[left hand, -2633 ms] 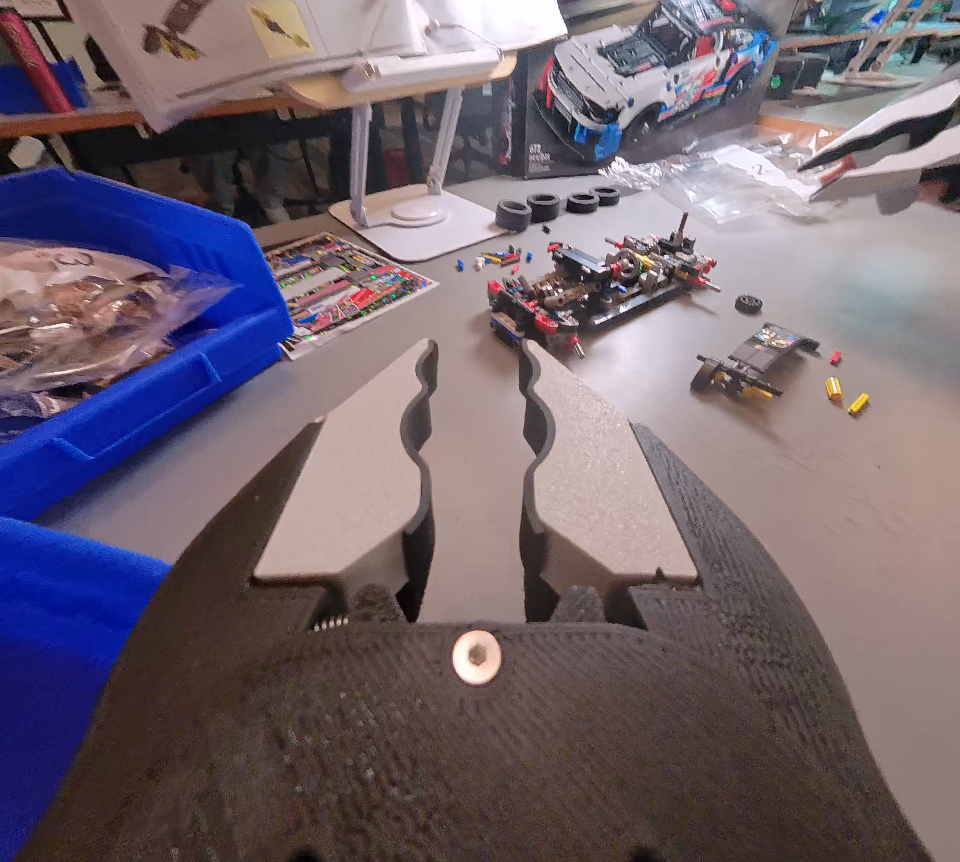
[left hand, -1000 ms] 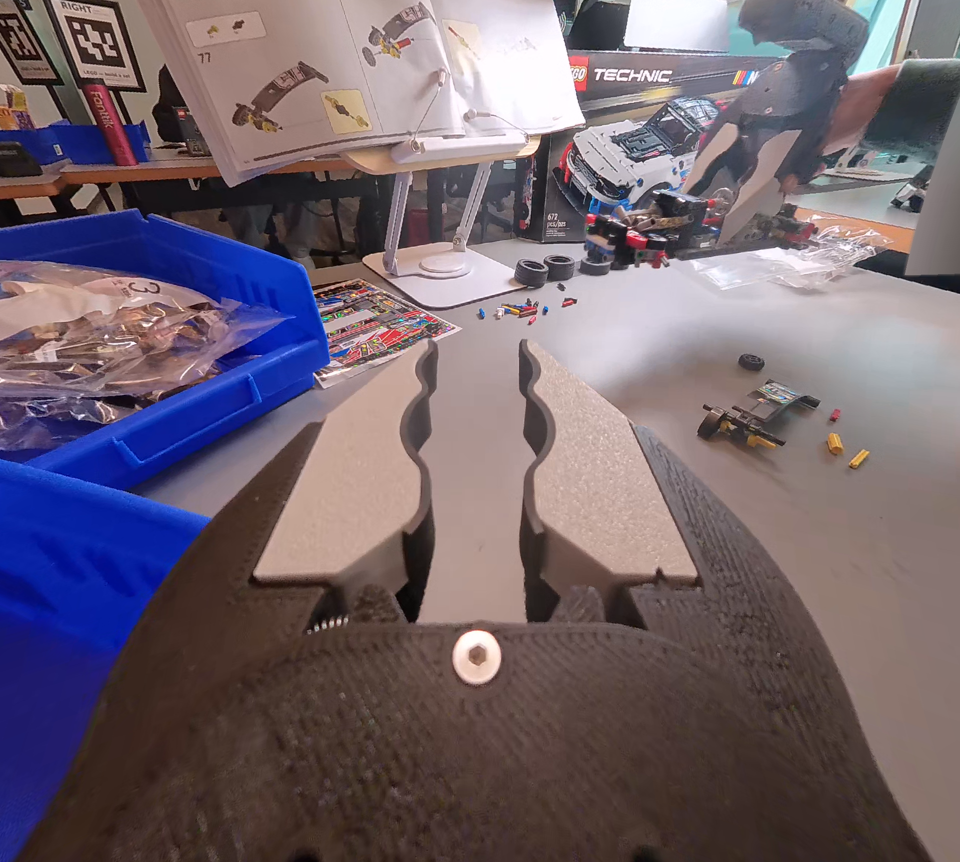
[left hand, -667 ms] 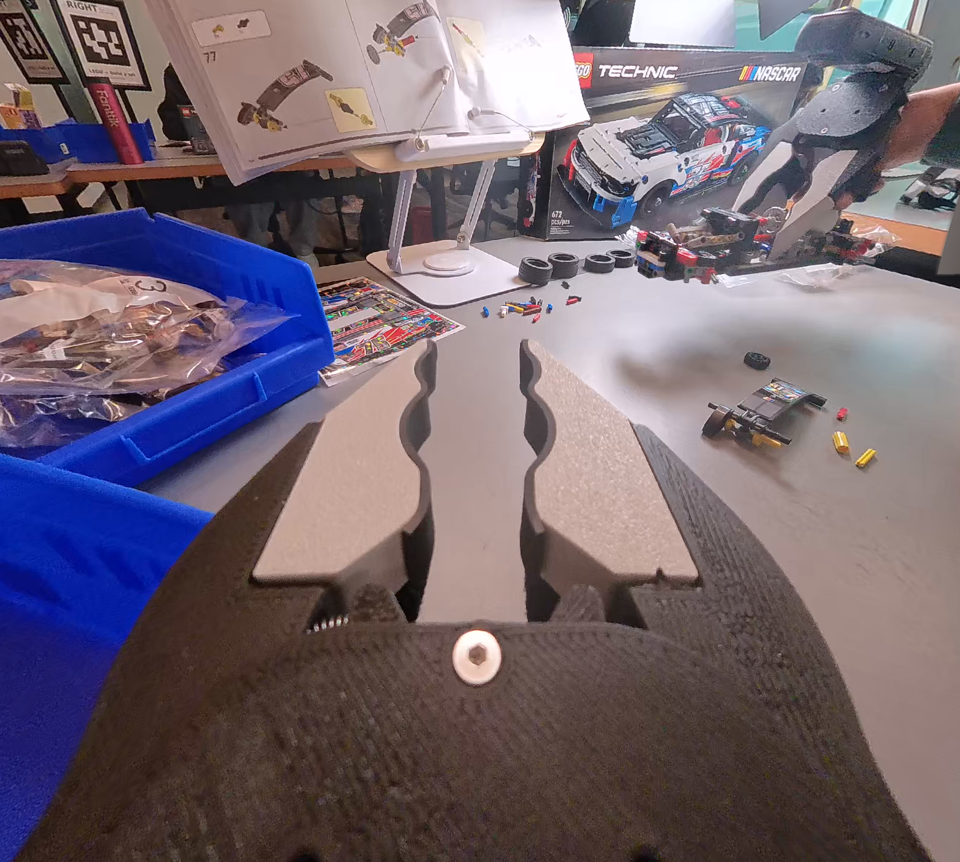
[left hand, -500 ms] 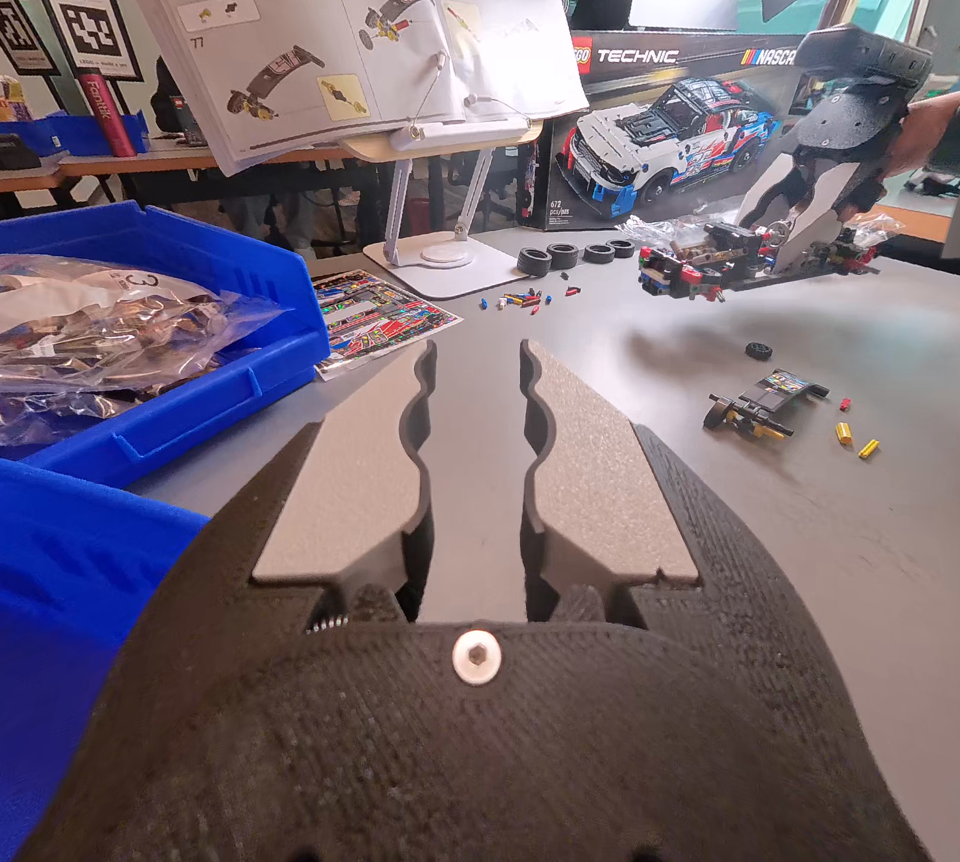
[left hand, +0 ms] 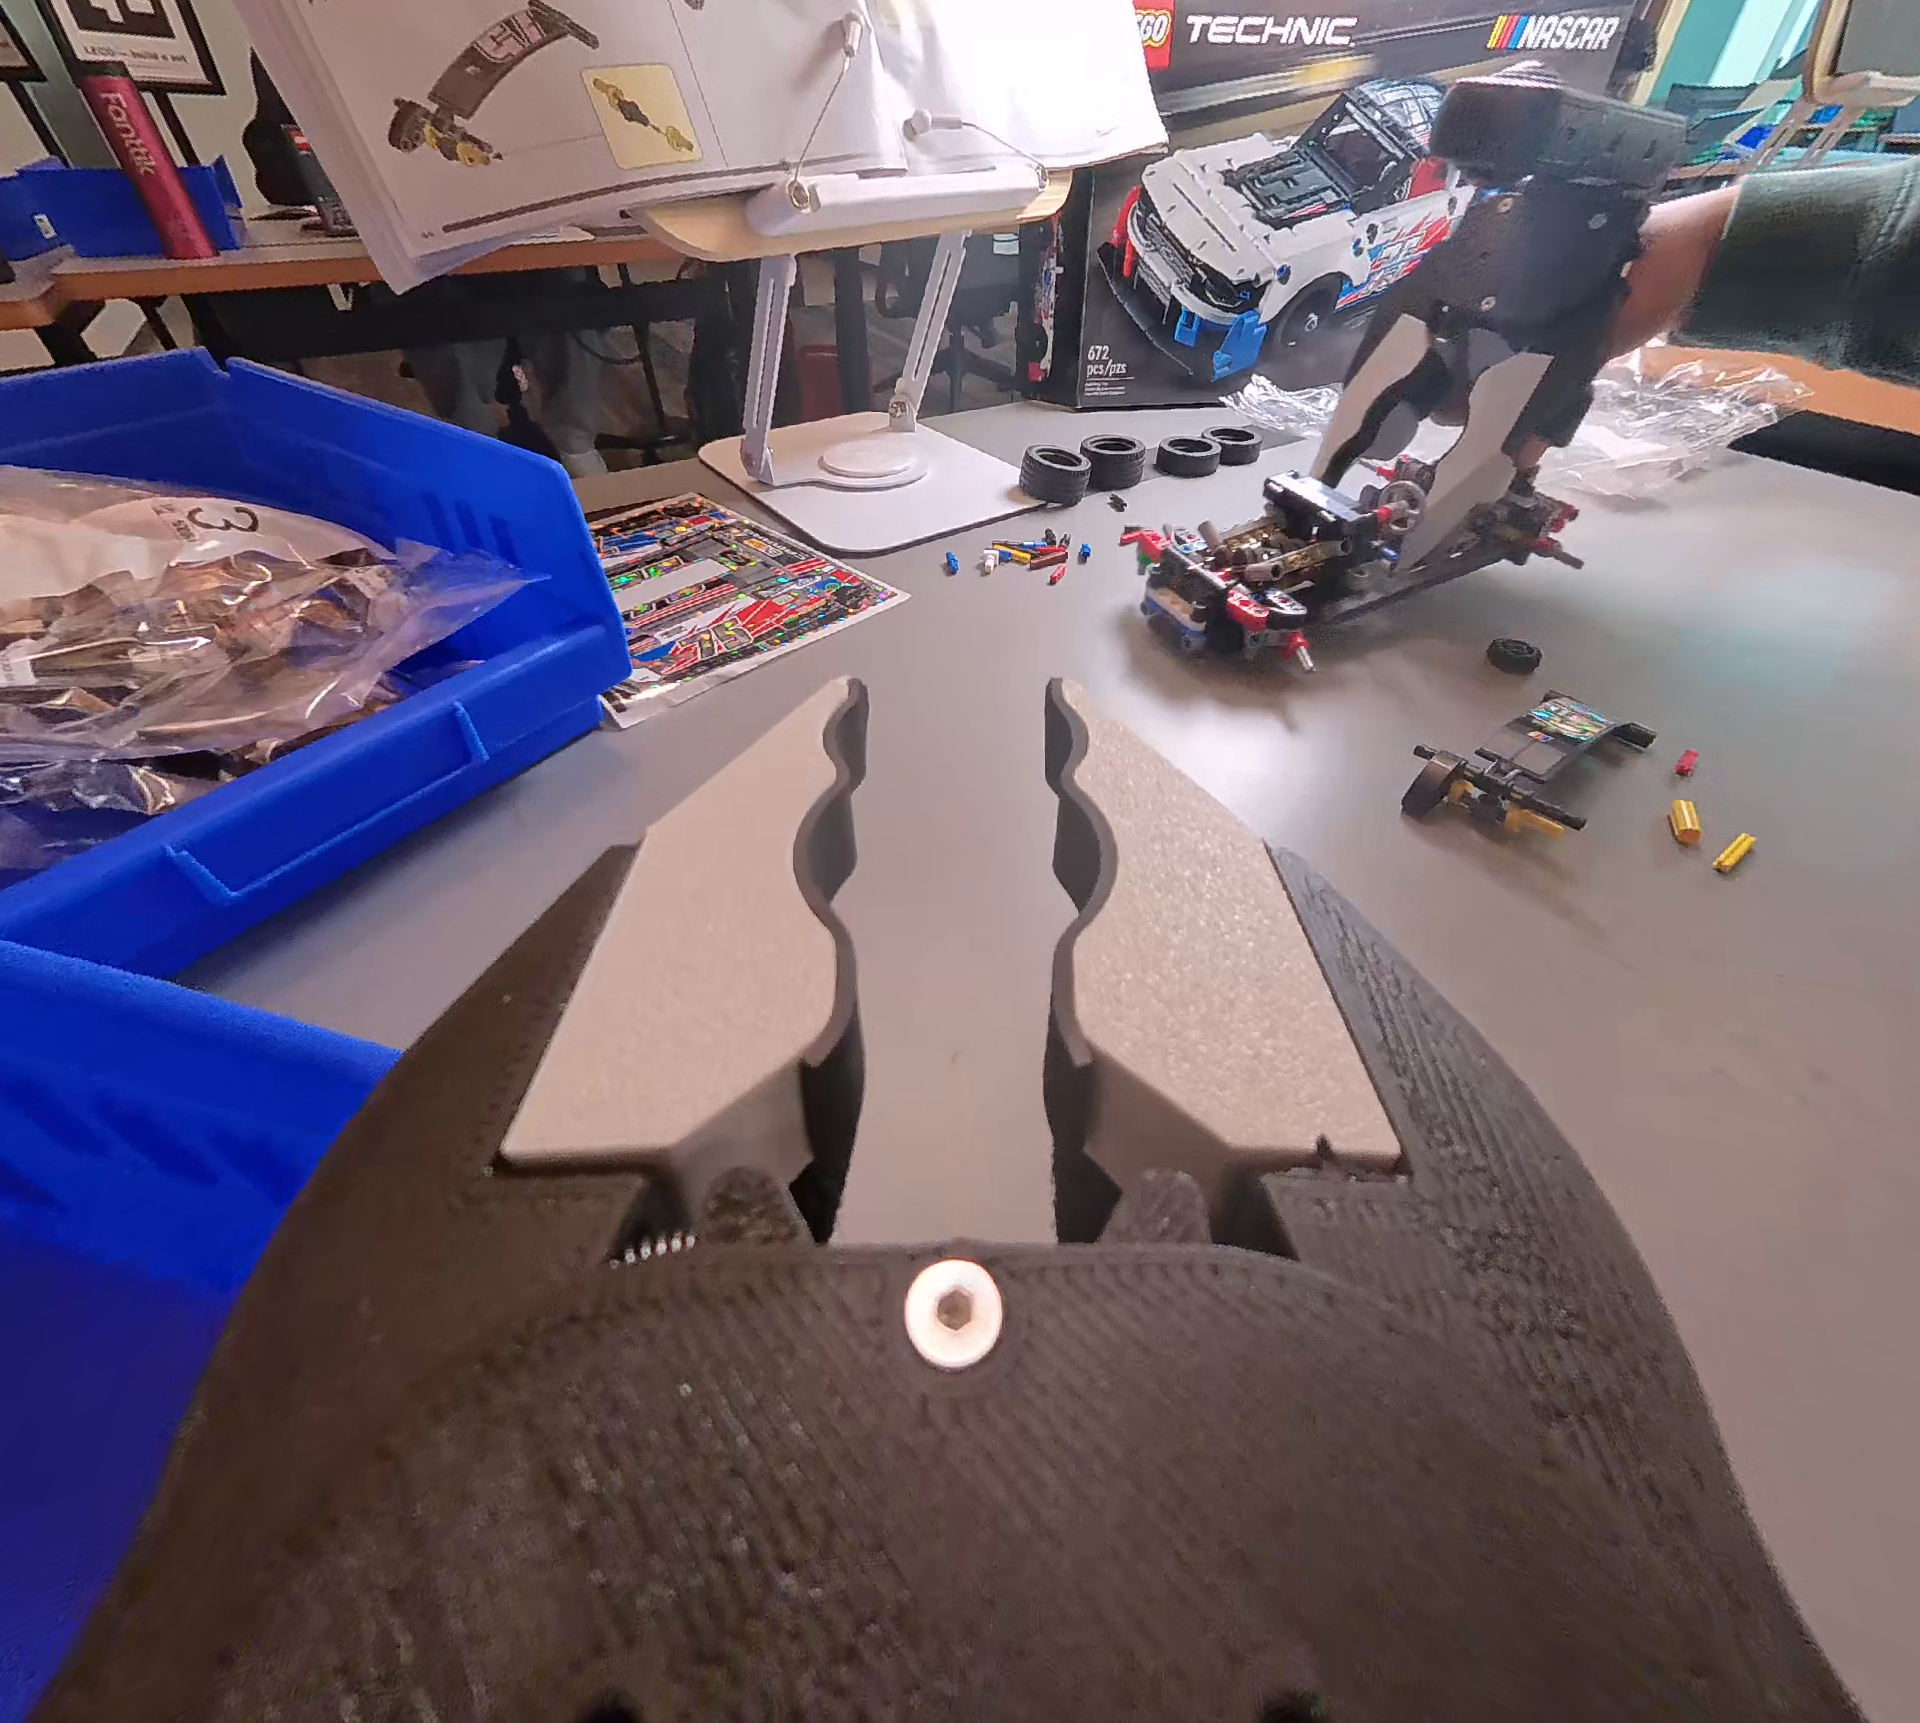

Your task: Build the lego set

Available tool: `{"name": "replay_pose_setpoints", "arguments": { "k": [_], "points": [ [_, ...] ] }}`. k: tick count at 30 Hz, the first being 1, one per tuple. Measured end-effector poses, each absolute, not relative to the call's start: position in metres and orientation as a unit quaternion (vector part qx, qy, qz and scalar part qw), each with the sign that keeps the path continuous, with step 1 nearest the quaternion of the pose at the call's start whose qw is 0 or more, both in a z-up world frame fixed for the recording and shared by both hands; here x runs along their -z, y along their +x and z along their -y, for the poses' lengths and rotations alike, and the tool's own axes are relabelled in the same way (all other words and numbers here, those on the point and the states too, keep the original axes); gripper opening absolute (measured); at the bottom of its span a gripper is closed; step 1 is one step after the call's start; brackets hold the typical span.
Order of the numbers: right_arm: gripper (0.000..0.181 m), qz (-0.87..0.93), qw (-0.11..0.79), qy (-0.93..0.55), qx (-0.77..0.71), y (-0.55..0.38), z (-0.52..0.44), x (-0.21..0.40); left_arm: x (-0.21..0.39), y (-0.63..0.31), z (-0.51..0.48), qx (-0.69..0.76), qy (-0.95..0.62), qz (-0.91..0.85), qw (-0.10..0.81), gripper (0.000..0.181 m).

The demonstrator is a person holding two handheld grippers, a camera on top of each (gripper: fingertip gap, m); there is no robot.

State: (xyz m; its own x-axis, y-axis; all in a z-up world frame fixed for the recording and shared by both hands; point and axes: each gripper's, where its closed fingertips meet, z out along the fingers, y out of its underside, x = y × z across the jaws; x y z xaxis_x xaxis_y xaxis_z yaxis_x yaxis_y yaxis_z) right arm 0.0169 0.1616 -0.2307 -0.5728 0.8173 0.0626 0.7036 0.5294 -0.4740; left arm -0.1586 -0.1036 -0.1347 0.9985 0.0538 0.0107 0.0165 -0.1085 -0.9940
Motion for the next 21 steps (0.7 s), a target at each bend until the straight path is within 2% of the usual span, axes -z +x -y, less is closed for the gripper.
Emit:
{"name": "replay_pose_setpoints", "arguments": {
  "k": [7, 12, 21],
  "points": [
    [0.053, 0.876, 0.140, -0.423, -0.183, 0.002, -0.153, 0.245, 0.134, -0.154, 0.103, -0.009, -0.745, 0.015, 0.667, 0.033],
    [0.054, 0.872, 0.172, -0.421, -0.178, -0.005, -0.151, 0.238, 0.136, -0.154, 0.102, -0.012, -0.747, 0.014, 0.664, 0.033],
    [0.060, 0.766, 0.339, -0.459, -0.296, 0.009, -0.131, 0.141, 0.144, -0.155, 0.100, -0.017, -0.757, 0.014, 0.653, 0.033]
  ]
}}
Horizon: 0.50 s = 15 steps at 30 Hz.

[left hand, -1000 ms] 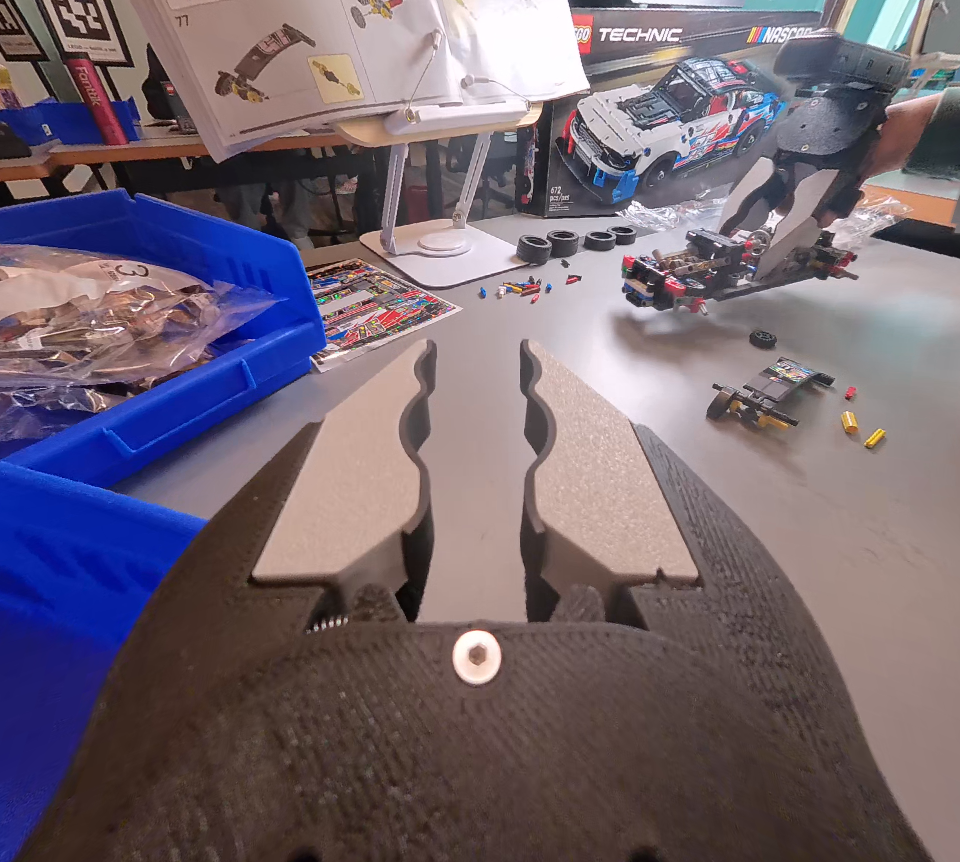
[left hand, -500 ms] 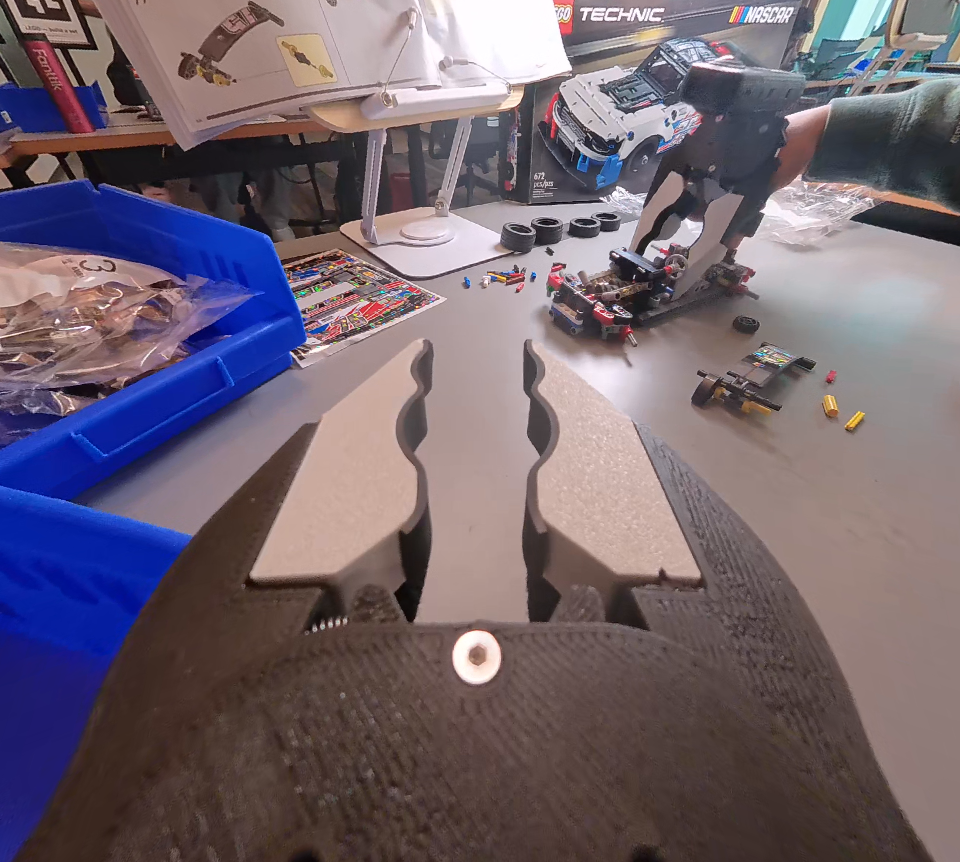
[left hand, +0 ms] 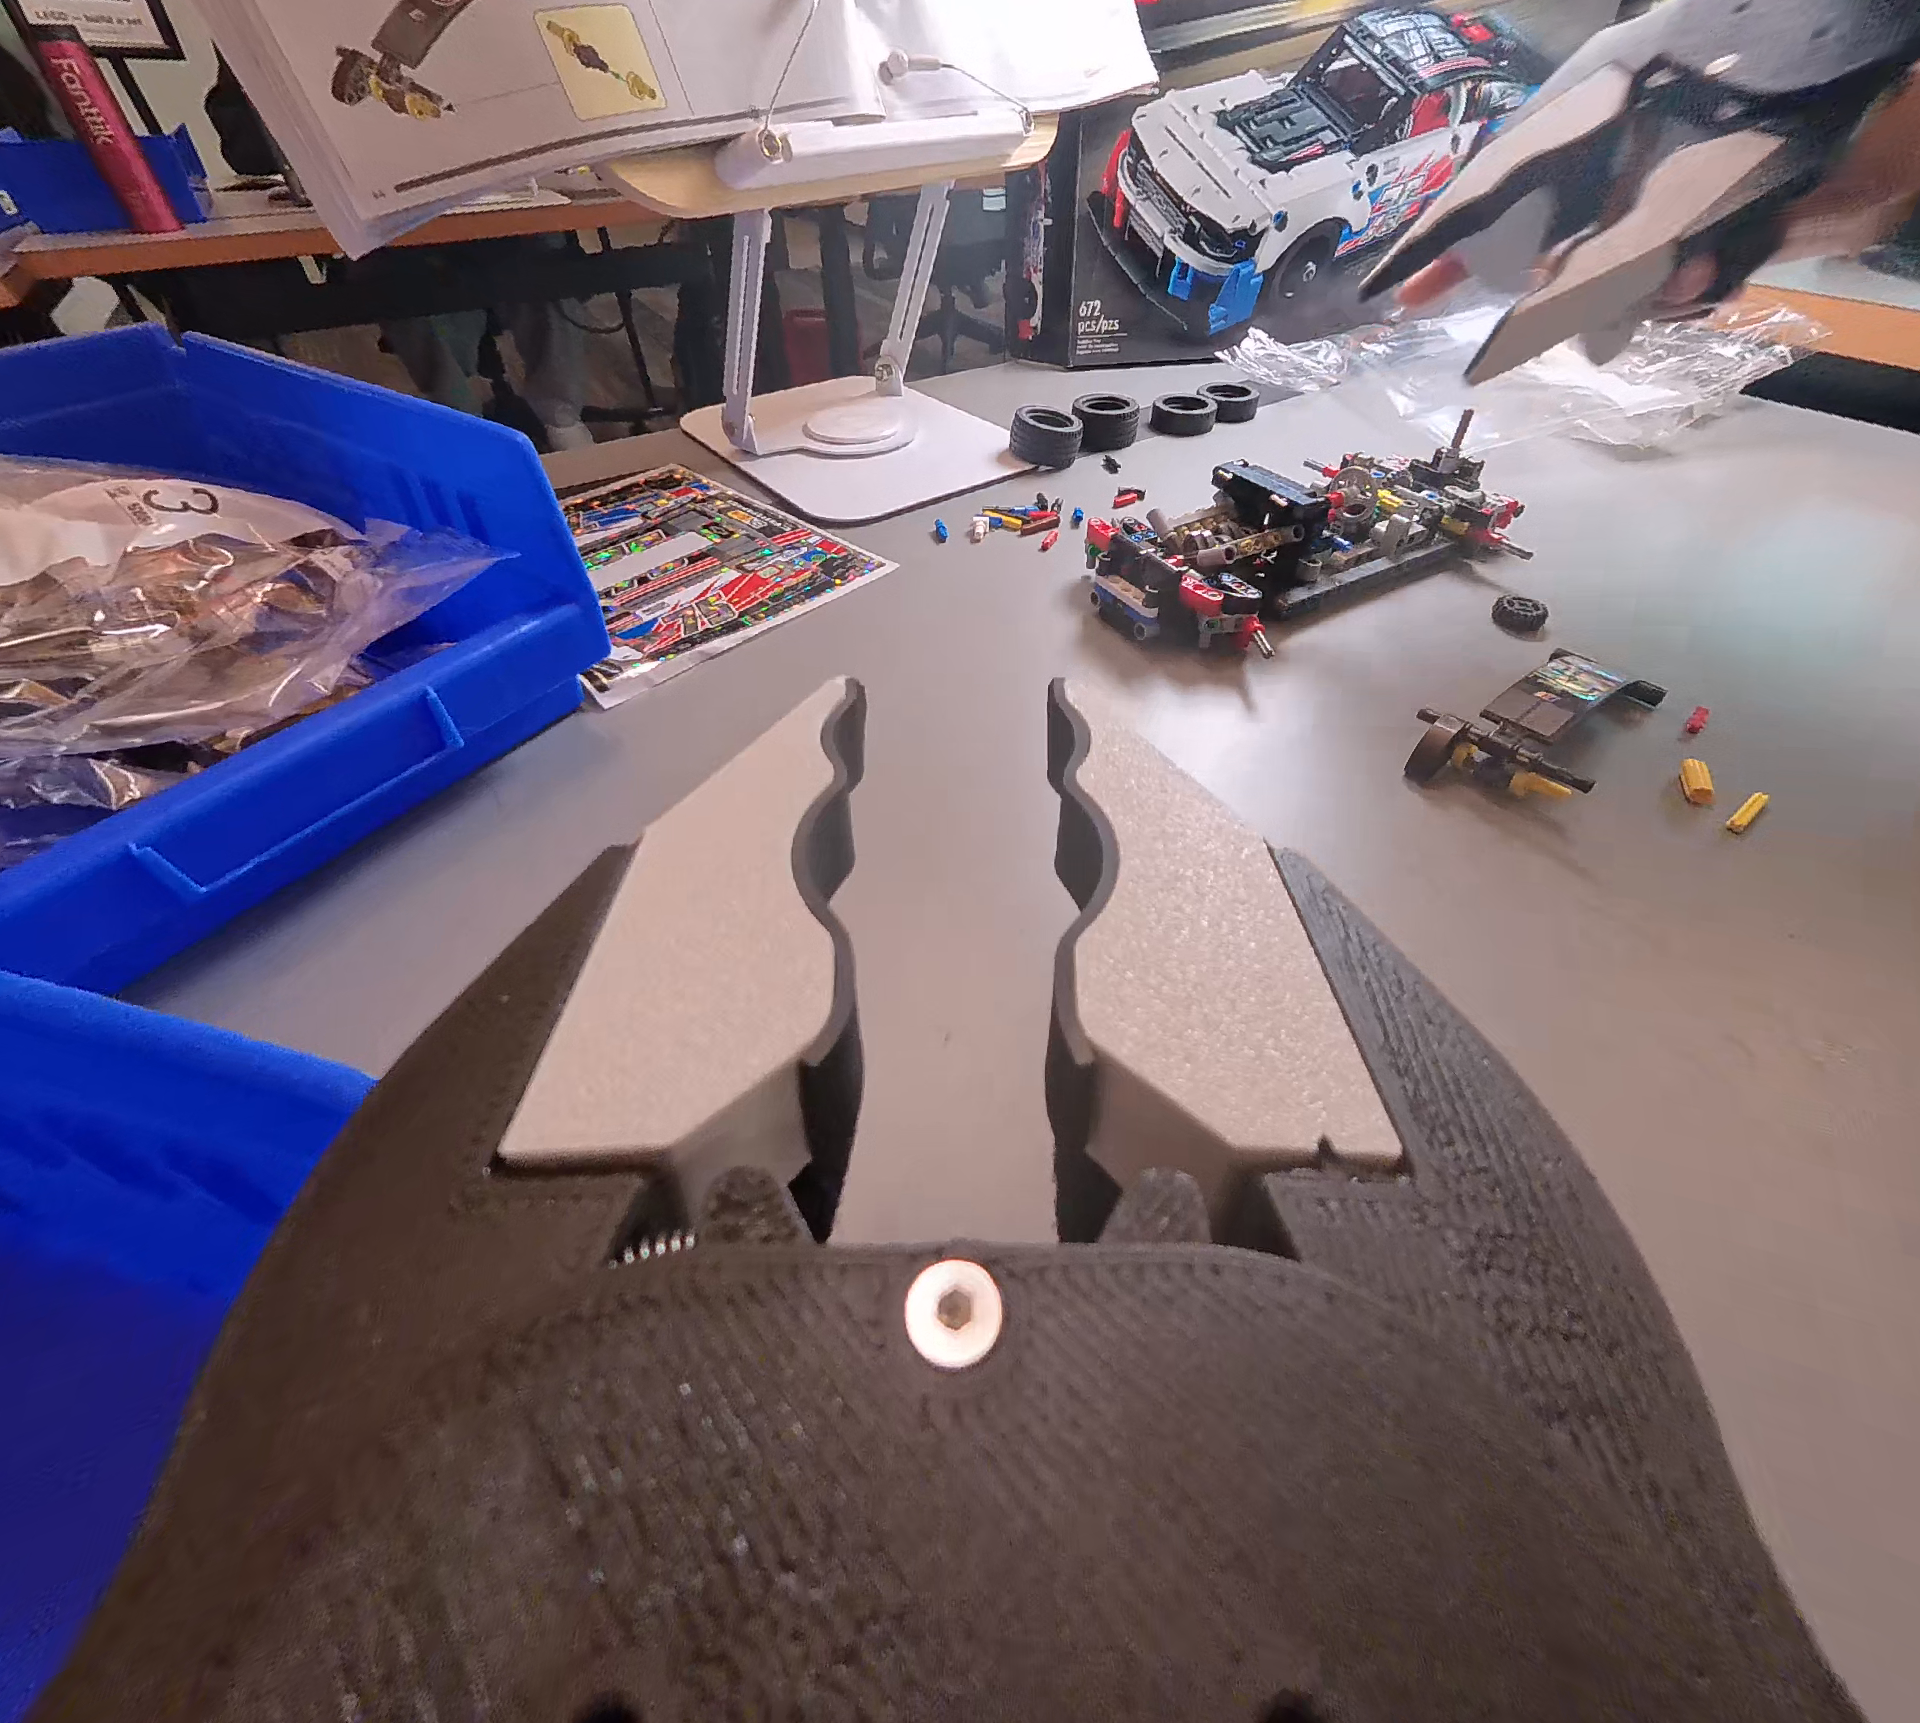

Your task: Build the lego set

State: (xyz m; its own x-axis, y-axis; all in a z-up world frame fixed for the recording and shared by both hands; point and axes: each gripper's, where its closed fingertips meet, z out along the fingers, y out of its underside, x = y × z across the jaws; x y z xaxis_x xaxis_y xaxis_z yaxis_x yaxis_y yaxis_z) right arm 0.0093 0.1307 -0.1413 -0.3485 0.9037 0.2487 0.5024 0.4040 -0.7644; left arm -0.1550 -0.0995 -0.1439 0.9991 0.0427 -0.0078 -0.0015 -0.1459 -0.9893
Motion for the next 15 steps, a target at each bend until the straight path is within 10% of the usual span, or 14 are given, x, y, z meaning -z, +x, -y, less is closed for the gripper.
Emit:
{"name": "replay_pose_setpoints", "arguments": {
  "k": [15],
  "points": [
    [0.049, 0.384, 0.488, -0.640, -0.453, 0.107, -0.089, 0.126, 0.145, -0.149, 0.097, -0.024, -0.759, 0.000, 0.651, 0.033]
  ]
}}
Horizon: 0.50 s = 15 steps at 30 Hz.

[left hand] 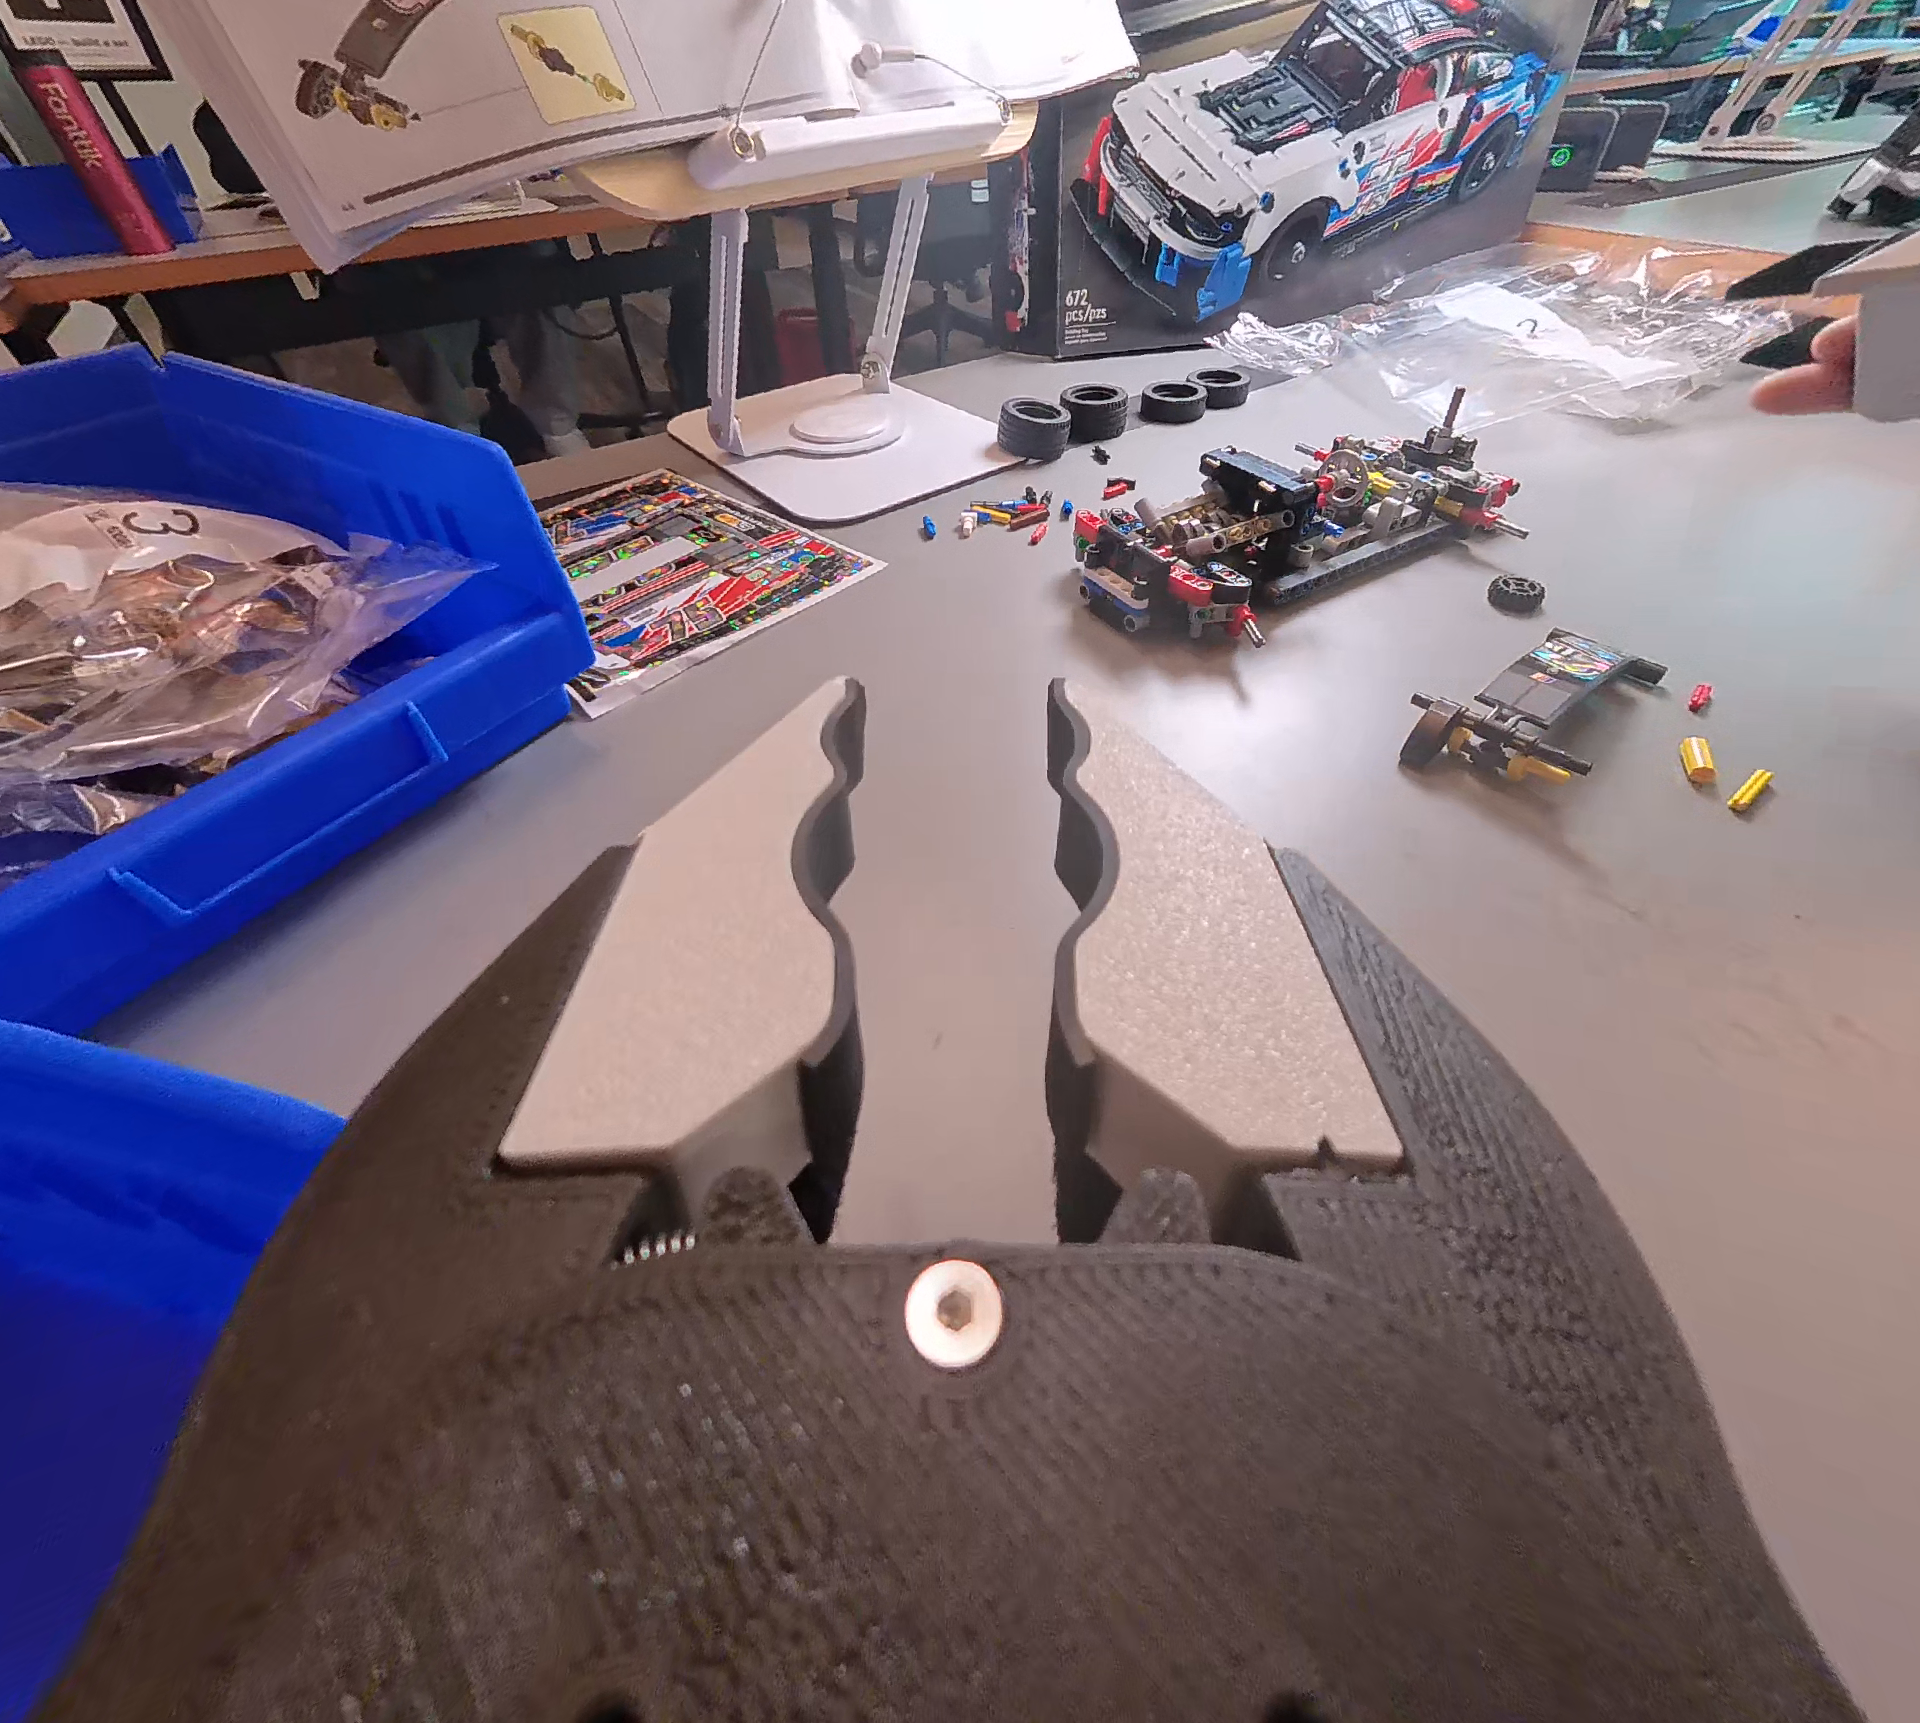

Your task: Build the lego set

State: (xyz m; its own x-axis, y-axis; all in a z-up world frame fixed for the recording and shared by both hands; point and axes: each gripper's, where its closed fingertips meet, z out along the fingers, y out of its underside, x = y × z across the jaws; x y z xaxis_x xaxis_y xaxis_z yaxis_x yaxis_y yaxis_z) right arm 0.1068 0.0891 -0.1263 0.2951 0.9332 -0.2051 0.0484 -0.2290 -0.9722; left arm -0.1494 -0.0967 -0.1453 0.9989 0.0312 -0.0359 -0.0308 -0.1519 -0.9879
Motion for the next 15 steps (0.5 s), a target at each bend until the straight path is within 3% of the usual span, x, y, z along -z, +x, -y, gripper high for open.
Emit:
{"name": "replay_pose_setpoints", "arguments": {
  "k": [8, 15],
  "points": [
    [0.050, 0.402, 0.612, -0.559, -0.390, 0.113, -0.092, 0.120, 0.142, -0.144, 0.097, -0.029, -0.755, -0.014, 0.655, 0.035],
    [0.050, 0.436, 0.614, -0.550, -0.361, 0.111, -0.089, 0.128, 0.145, -0.149, 0.096, -0.024, -0.757, -0.001, 0.653, 0.036]
  ]
}}
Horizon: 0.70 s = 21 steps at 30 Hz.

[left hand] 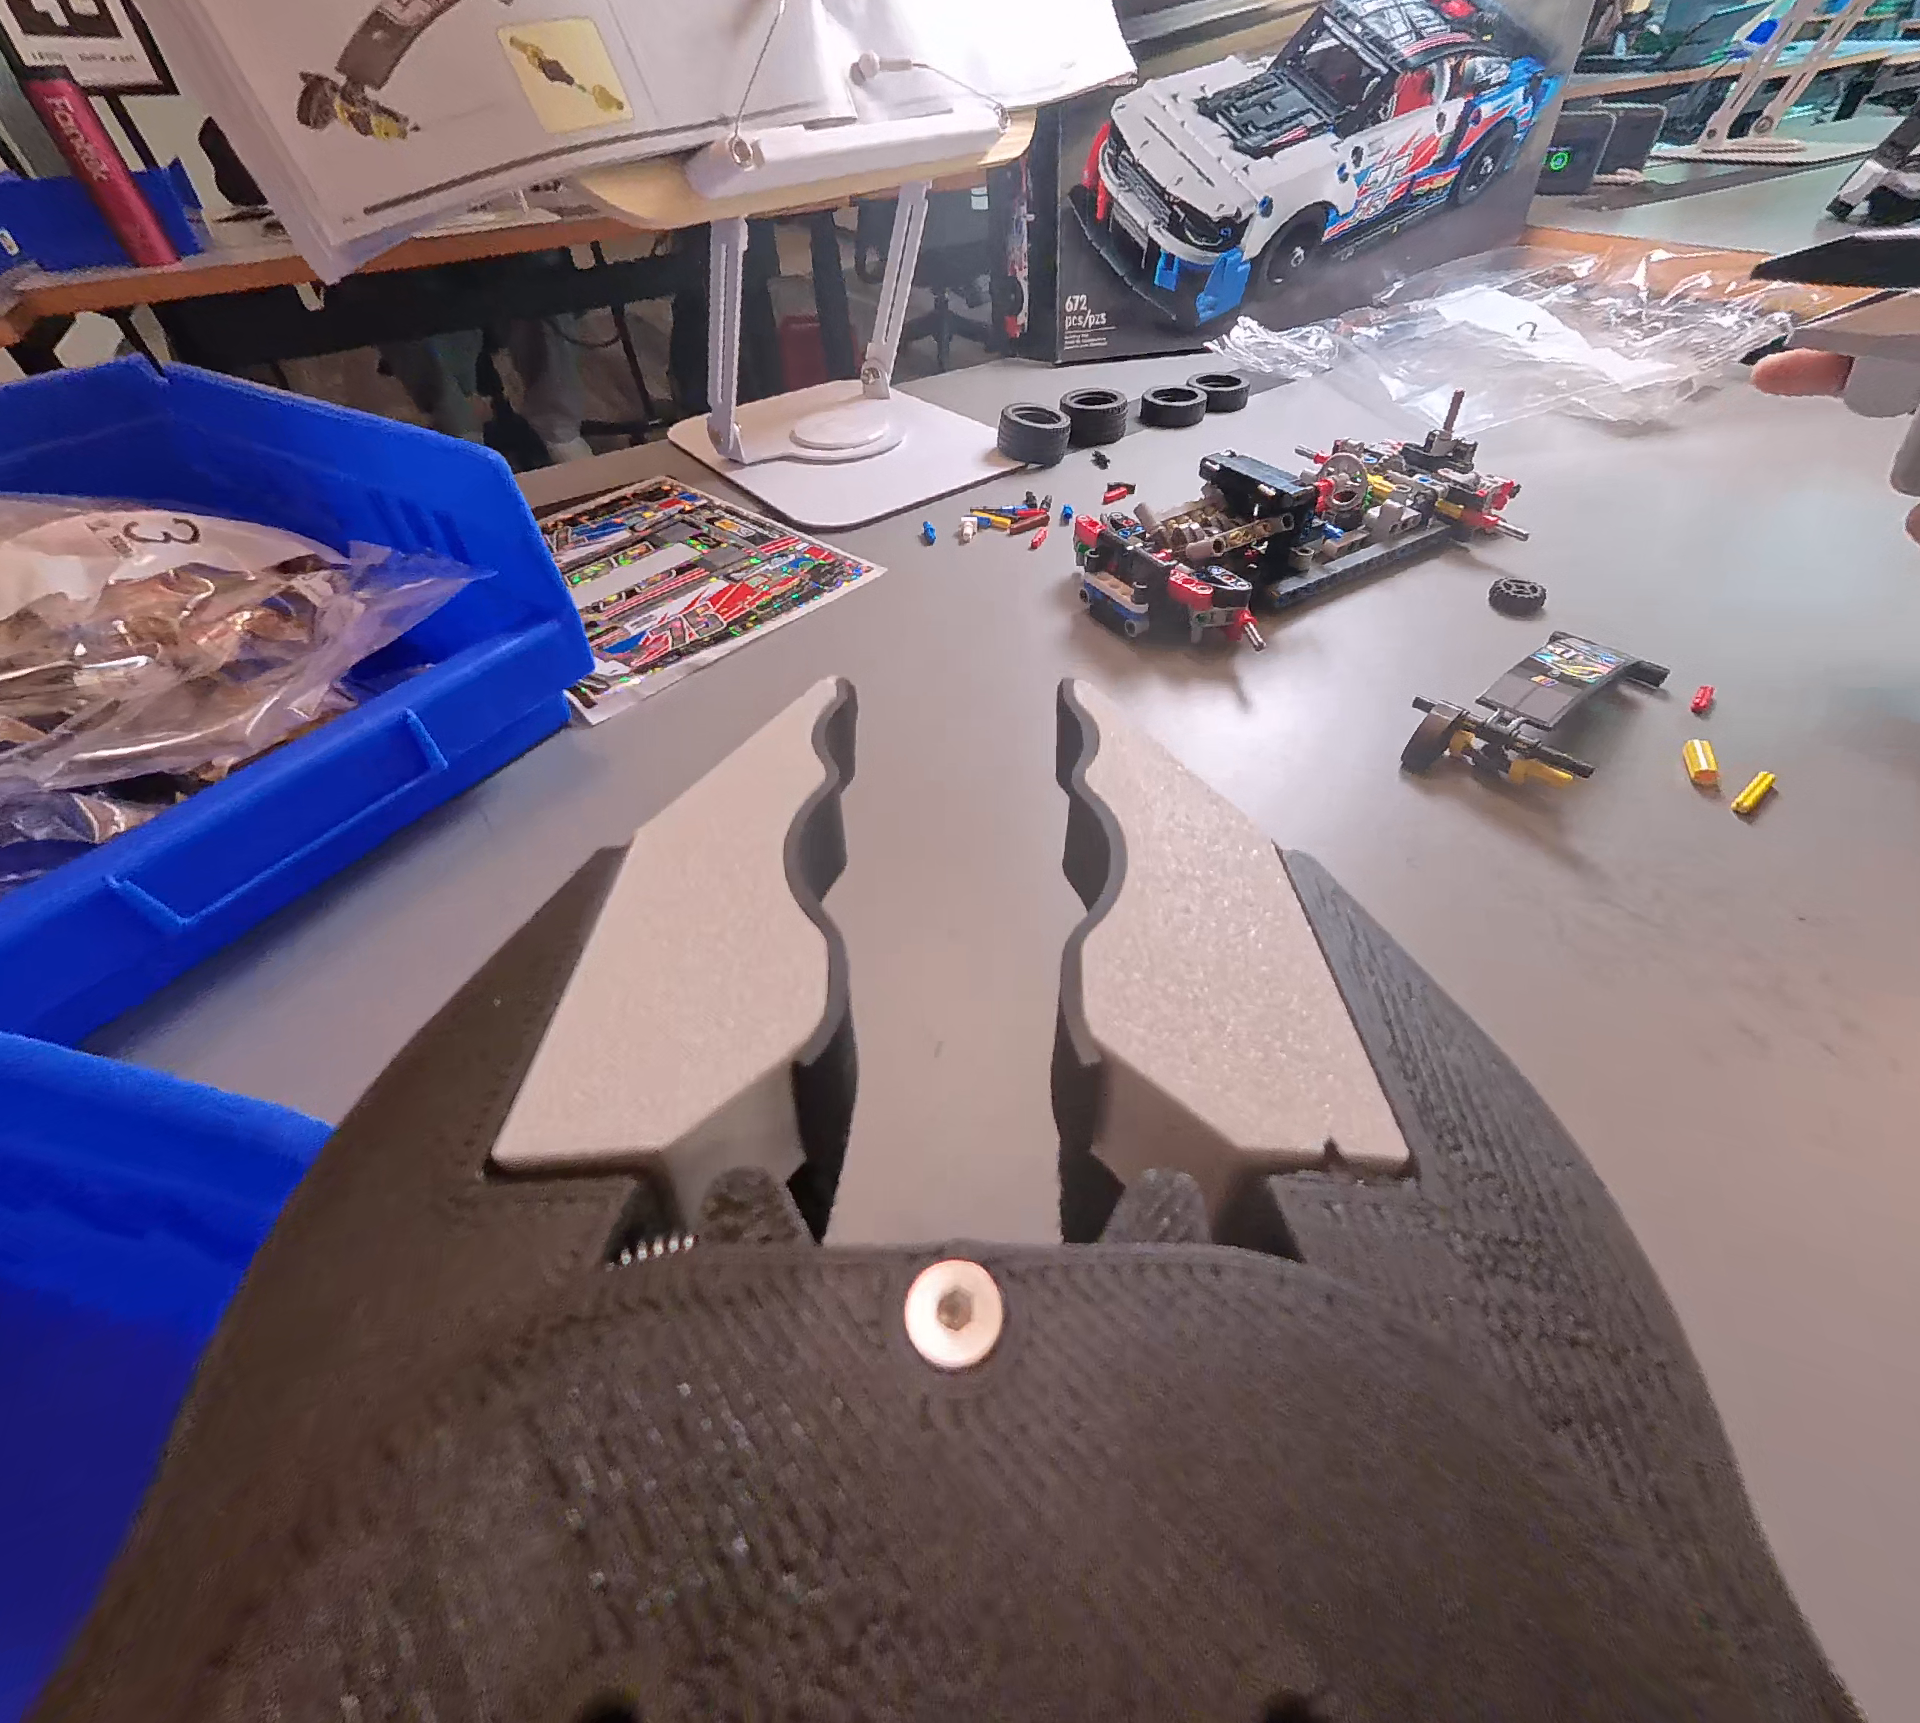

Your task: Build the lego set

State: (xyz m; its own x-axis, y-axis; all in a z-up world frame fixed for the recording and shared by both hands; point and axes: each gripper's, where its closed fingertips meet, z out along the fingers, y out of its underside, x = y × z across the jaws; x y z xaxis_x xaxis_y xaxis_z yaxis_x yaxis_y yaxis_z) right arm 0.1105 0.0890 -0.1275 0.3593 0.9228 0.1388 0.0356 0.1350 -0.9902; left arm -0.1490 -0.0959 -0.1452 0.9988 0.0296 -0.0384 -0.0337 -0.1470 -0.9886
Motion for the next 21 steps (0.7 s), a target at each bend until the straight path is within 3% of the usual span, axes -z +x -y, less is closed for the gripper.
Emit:
{"name": "replay_pose_setpoints", "arguments": {
  "k": [21],
  "points": [
    [0.044, 0.444, 0.600, -0.555, -0.367, 0.1096, -0.0891, 0.1350, 0.1469, -0.1439, 0.0927, -0.023, -0.759, -0.011, 0.650, 0.040]
  ]
}}
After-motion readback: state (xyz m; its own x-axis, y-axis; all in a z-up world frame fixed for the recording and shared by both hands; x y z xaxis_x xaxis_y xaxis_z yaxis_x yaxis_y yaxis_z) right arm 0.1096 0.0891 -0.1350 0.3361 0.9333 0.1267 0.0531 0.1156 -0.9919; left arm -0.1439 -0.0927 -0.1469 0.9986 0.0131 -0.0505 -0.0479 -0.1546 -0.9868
